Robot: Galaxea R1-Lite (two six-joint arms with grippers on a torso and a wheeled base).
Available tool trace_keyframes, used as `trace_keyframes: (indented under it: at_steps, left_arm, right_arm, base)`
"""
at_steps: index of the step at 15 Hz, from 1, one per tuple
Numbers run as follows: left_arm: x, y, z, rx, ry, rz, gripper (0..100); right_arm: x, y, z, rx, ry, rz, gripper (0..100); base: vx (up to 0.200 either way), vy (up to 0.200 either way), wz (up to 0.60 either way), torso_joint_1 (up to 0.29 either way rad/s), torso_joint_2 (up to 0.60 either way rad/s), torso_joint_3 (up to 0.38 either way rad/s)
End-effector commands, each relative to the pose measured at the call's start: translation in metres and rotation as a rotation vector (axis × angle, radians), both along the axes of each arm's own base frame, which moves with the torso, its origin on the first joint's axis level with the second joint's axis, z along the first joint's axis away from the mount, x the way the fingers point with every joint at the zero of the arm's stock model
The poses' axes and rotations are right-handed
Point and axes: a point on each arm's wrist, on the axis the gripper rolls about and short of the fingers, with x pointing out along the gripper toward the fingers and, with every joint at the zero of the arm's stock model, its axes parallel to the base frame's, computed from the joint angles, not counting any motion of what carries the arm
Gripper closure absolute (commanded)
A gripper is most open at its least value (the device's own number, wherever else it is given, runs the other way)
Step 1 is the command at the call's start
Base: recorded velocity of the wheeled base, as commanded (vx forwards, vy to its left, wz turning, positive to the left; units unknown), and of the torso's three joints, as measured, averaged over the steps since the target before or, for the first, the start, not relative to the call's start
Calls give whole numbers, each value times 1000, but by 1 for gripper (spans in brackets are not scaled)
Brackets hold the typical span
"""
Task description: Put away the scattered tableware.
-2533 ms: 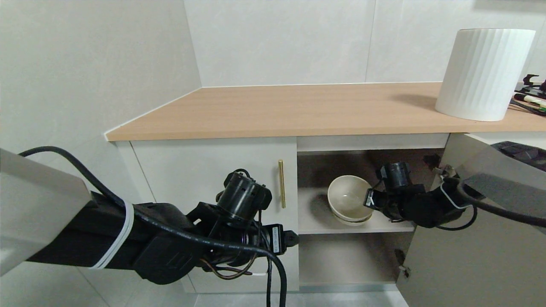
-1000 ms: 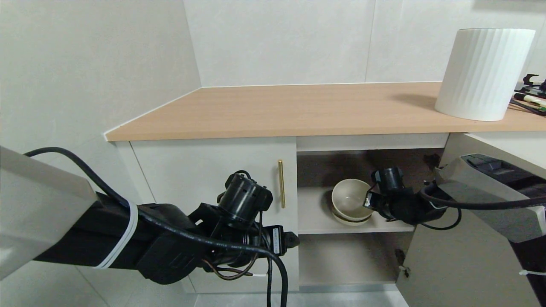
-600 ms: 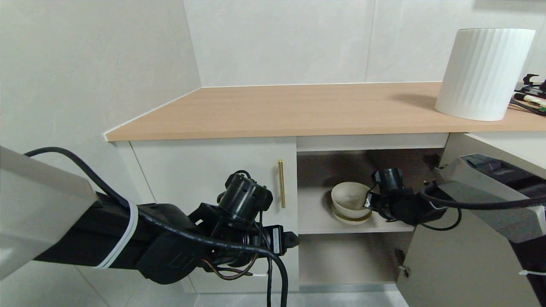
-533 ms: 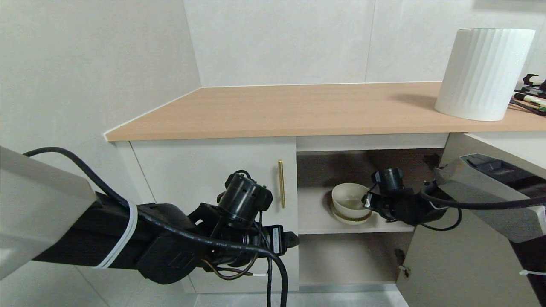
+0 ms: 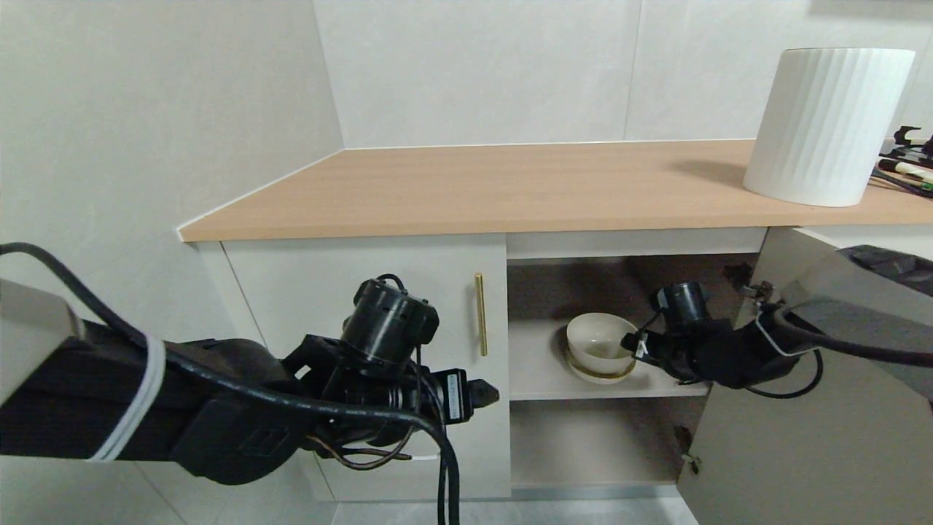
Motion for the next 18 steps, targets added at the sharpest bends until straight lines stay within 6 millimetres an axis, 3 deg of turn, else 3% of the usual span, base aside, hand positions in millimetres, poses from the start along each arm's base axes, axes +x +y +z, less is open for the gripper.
trace_keyframes:
  at_steps: [1, 2, 5, 7, 10, 12, 18]
  left_arm:
    - [-17, 32, 32, -47, -78, 44, 0]
    - [-29, 49, 44, -62, -108, 71, 0]
    - [-62, 74, 67, -89, -156, 82, 0]
    - [-93, 92, 63, -30, -185, 19, 0]
    - [-107, 112, 66, -32, -229, 66, 0]
    - [-108, 115, 68, -38, -243, 72, 0]
    - [-99, 110, 65, 1, -240, 46, 0]
  right_arm:
    - [-67, 1, 67, 29, -22, 132, 0]
    - [-97, 3, 89, 38, -26, 185, 0]
    - [-151, 1, 115, 34, -14, 253, 0]
    - [-198, -3, 135, 35, -17, 320, 0]
    - [-246, -10, 157, 19, 12, 408, 0]
    - [-258, -17, 156, 0, 60, 414, 0]
    - [-260, -17, 150, -10, 83, 412, 0]
  base:
    - [0, 0, 0, 0, 0, 0]
    - [0, 0, 0, 0, 0, 0]
    - [0, 0, 0, 0, 0, 0]
    - [0, 0, 0, 0, 0, 0]
    - [0, 0, 0, 0, 0, 0]
    - [0, 0, 0, 0, 0, 0]
    - [-33, 0, 0, 1, 0, 0]
